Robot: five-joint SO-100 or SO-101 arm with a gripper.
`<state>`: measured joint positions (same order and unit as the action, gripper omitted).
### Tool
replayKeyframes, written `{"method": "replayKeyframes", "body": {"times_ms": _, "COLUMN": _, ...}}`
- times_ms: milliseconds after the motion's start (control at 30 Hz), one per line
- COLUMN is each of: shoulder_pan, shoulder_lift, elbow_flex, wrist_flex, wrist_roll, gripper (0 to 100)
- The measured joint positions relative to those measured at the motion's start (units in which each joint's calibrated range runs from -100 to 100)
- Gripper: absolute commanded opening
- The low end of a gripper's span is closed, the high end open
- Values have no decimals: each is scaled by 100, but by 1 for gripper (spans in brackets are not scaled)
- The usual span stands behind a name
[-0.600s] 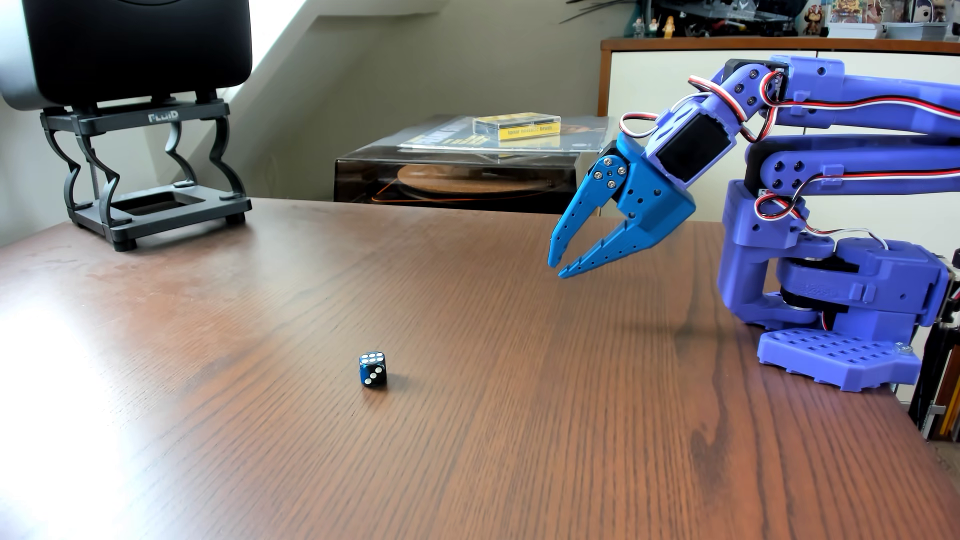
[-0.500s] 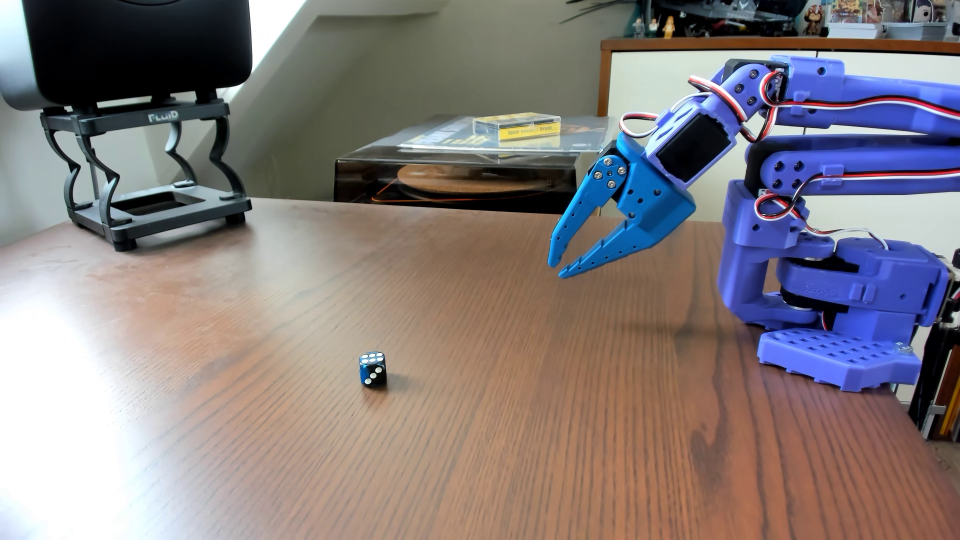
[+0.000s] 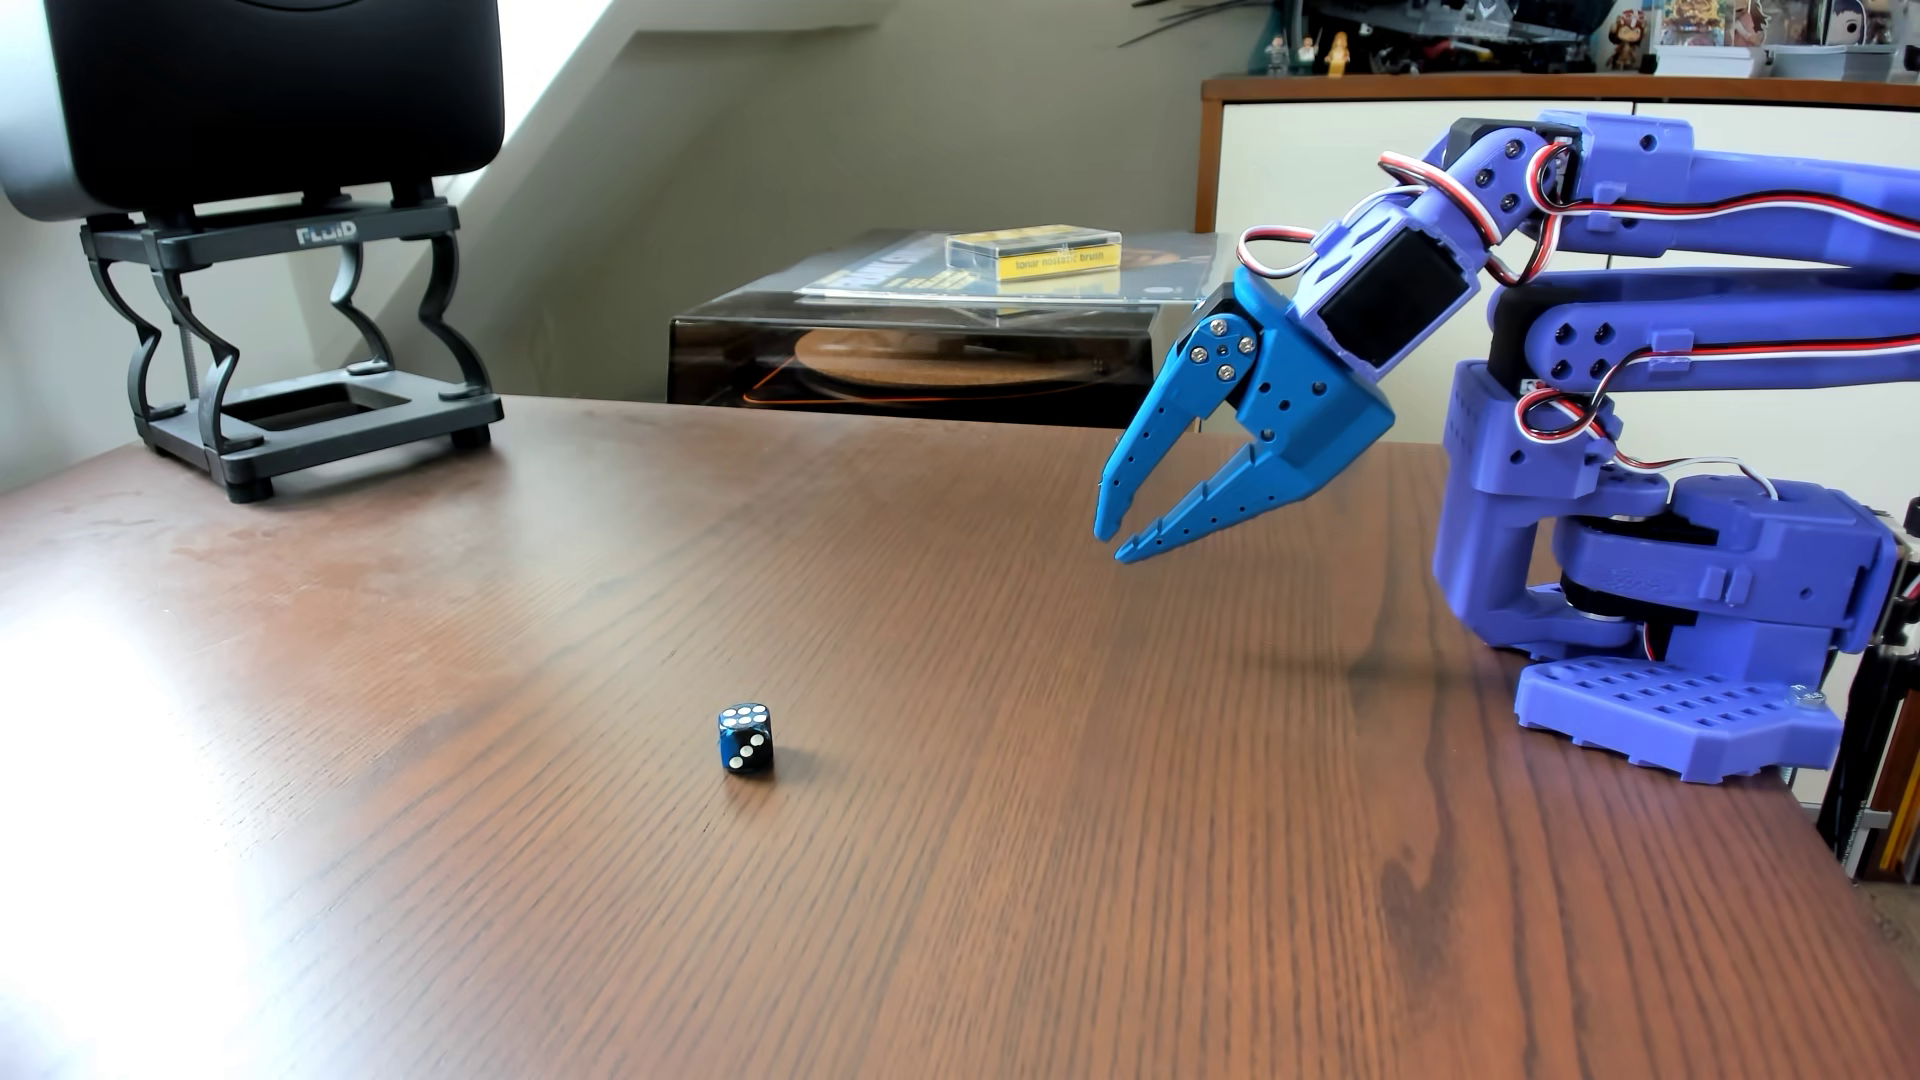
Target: Grab the blue dice
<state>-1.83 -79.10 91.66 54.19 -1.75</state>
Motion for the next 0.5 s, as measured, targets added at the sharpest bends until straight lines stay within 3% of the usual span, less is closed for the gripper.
{"method": "replayKeyframes", "body": {"times_ms": 500, "shoulder_pan": 98, "shoulder_lift": 0, "elbow_flex": 0, "wrist_flex": -104, "wrist_roll": 193, "gripper": 4}}
